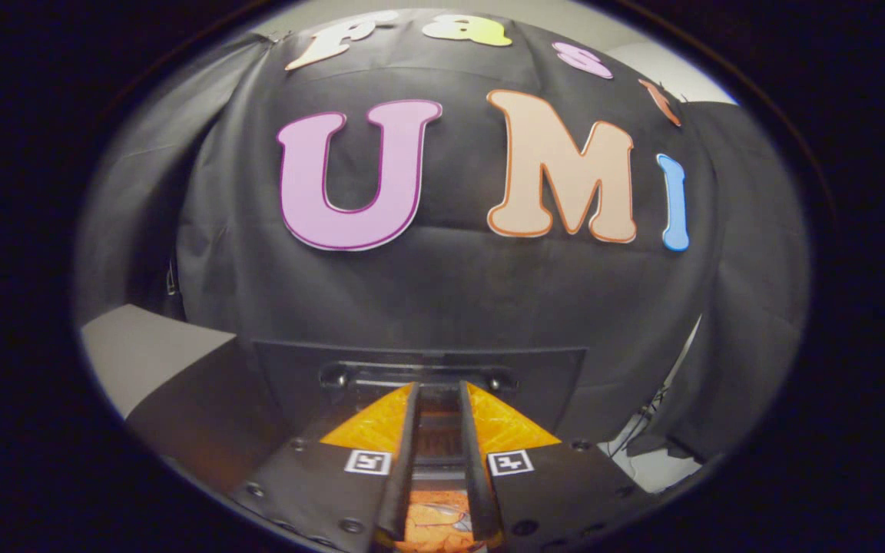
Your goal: Put the clothes into the washing machine and then close the washing machine lid.
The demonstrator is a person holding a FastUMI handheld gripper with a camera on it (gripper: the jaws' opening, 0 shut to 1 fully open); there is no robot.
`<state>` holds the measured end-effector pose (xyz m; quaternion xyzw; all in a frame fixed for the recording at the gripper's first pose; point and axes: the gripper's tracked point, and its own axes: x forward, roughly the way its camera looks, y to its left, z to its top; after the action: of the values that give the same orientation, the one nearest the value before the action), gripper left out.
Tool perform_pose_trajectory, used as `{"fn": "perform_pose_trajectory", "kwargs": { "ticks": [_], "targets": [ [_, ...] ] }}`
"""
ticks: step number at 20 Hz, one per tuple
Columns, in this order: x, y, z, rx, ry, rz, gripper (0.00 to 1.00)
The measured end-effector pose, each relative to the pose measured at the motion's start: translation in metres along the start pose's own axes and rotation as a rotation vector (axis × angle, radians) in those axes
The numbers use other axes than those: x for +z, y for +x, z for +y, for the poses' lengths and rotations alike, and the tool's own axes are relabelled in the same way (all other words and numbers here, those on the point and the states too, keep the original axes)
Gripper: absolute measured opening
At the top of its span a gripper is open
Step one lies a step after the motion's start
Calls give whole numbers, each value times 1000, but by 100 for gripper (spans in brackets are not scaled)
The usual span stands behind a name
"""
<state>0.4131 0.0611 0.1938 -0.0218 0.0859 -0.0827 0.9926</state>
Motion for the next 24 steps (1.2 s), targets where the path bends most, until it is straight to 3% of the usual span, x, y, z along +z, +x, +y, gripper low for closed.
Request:
{"fn": "perform_pose_trajectory", "kwargs": {
  "ticks": [6, 13, 24],
  "targets": [
    [28, 51, 11, -3, -4, -45, 56],
    [9, 97, 21, 14, 50, -5, 95],
    [-3, 23, 15, 64, 51, -118, 94]
  ]
}}
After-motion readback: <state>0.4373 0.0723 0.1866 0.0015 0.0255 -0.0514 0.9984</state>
